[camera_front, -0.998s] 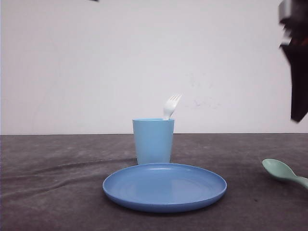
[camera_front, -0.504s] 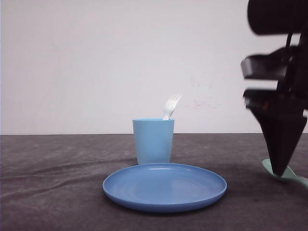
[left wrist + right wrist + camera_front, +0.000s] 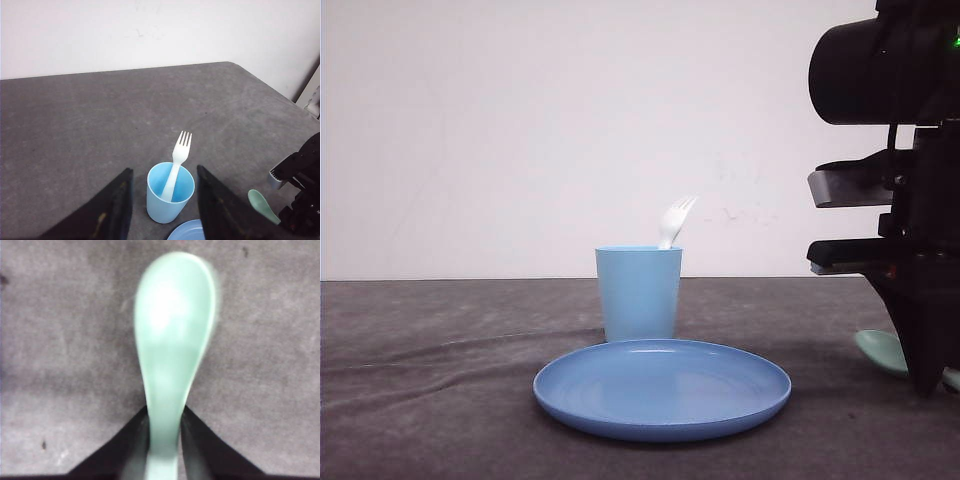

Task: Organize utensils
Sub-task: 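Lower the right gripper onto the mint-green spoon and close it, then carry the green spoon with the right gripper and drop it into the cup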

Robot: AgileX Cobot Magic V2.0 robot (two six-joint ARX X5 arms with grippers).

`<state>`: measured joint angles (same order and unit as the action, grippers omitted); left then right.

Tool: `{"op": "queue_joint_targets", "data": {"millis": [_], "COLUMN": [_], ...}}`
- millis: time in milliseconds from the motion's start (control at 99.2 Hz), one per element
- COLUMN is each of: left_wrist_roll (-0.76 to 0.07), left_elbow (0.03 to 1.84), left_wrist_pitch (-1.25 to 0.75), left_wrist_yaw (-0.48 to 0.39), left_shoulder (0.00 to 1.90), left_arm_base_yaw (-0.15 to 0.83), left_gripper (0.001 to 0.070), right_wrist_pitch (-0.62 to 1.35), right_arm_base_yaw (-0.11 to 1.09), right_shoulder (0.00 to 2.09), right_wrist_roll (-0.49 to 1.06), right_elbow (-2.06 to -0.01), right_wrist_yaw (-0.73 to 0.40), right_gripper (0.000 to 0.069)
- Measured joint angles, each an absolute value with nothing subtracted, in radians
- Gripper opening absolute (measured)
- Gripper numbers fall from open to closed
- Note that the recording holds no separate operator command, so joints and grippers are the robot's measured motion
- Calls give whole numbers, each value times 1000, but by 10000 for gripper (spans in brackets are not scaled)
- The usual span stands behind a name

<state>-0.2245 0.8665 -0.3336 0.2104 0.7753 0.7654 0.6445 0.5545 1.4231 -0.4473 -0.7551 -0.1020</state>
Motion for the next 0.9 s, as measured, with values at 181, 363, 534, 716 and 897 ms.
{"op": "queue_joint_targets", "data": {"millis": [181, 363, 534, 716, 897], "left_wrist_roll": [-224, -224, -225, -226, -233], "left_elbow": [867, 867, 867, 867, 867], "left_wrist_pitch": [-334, -343, -363, -364, -373], "left_wrist_yaw": [210, 210, 210, 210, 209], "left_shoulder": [775, 775, 775, 775, 775], "left_arm_base_yaw": [766, 766, 766, 767, 773], "left_gripper": [229, 229, 229, 229, 229], "right_wrist_pitch": [645, 659, 634, 454, 229], "right_arm_base_yaw": [554, 554, 579, 641, 708], "right_shoulder": [1423, 1401, 1271, 1186, 1224], "right_wrist_roll": [-450, -428, -387, -327, -263], "right_elbow": [-755, -765, -878, -1018, -1054], "right_wrist_yaw": [-106, -126, -152, -157, -154], "right_gripper": [90, 88, 88, 88, 88]}}
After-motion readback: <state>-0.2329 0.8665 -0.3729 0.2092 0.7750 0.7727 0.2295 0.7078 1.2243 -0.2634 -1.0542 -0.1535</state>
